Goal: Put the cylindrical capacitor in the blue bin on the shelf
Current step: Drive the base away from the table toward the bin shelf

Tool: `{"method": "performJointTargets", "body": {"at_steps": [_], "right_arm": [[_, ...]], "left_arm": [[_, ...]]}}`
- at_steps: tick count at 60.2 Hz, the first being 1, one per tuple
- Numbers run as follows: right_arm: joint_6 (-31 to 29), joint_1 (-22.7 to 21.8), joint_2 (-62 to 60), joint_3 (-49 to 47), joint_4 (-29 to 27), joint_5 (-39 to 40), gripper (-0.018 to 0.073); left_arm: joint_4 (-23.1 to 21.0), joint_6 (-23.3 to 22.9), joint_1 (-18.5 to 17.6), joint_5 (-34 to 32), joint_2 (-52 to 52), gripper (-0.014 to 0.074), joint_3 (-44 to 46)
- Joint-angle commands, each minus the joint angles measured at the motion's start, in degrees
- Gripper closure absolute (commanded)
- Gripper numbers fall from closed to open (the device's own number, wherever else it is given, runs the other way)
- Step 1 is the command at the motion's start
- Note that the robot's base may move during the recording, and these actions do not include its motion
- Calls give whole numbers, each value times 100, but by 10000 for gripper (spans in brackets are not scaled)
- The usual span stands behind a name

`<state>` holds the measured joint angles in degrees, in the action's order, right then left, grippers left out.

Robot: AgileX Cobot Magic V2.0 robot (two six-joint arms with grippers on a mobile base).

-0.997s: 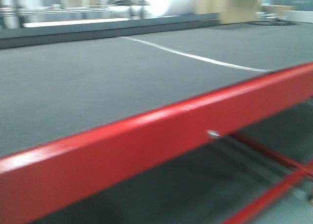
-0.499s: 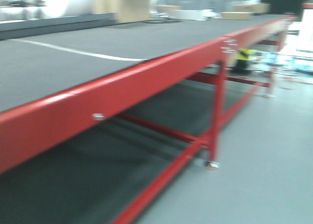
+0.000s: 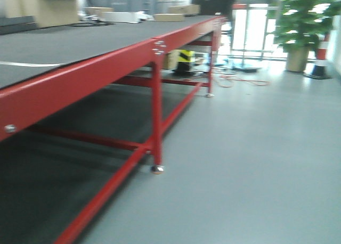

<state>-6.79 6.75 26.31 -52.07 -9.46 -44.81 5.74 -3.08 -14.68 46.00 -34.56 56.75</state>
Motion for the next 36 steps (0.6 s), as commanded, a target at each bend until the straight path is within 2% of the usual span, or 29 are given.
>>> {"method": "performJointTargets", "body": {"at_steps": [1, 36], "right_arm": [[-19, -2, -26, -49, 15, 120, 721], [-19, -2, -26, -49, 15, 120, 721]], "left_arm": [[-6, 23, -37, -74, 43, 707, 28], [-6, 23, -37, -74, 43, 707, 28]]}}
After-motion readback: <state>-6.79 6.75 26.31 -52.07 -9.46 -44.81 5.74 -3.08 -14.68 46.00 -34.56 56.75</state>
